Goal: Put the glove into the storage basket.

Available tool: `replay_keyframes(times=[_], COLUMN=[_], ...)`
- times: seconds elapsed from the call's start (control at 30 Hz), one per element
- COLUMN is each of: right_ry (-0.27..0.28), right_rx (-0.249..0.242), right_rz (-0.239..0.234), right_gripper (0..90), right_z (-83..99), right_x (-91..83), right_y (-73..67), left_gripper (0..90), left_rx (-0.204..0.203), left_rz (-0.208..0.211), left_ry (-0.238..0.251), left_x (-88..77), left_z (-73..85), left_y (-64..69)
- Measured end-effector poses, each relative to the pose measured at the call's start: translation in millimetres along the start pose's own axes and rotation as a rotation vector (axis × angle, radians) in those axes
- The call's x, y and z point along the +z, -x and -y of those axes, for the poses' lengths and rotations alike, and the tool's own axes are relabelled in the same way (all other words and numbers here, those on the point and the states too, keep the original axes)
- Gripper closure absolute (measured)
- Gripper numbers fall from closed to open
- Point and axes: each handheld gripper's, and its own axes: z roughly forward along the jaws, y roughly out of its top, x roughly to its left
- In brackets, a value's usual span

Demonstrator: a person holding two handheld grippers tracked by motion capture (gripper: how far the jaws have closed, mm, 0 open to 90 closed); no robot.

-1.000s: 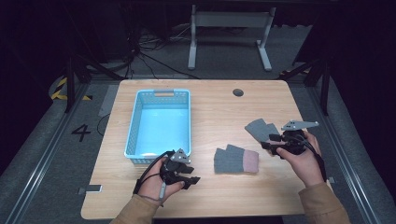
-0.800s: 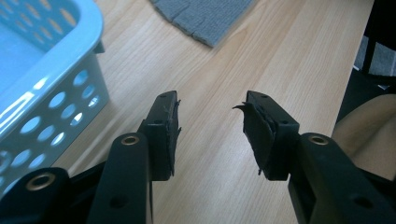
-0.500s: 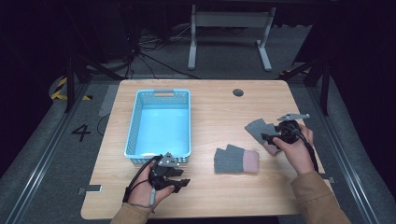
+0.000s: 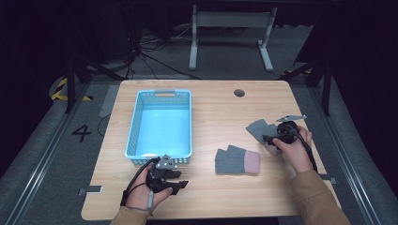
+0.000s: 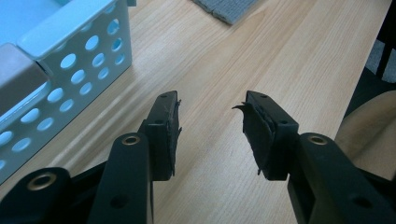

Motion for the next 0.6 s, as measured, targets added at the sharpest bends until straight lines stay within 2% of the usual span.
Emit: replay_keyframes(times=[0.13, 0.27, 0.47, 0.6], right_ry=[-0.022, -0.021, -0.006, -0.031], right_rx=[0.004, 0.002, 0.032, 0.038], right_rz=[0.017, 0.024, 0.026, 0.033], right_gripper=[25.8, 25.1, 25.1, 26.4], right_z=[2.8, 4.3, 8.4, 6.8], right_x=[3.2, 5.3, 6.5, 6.0], right_y=[0.6, 1.4, 0.9, -0.5], left_gripper=[56.3, 56.4, 56.9, 56.4], left_rx=[0.005, 0.005, 0.002, 0.0], left_rz=[0.001, -0.003, -0.002, -0.005], left_ry=[-0.004, -0.001, -0.009, -0.011], left_x=[0.5, 1.0, 1.8, 1.8], left_z=[-0.4, -0.5, -1.0, -0.9], left_y=[-0.1, 0.1, 0.8, 0.3])
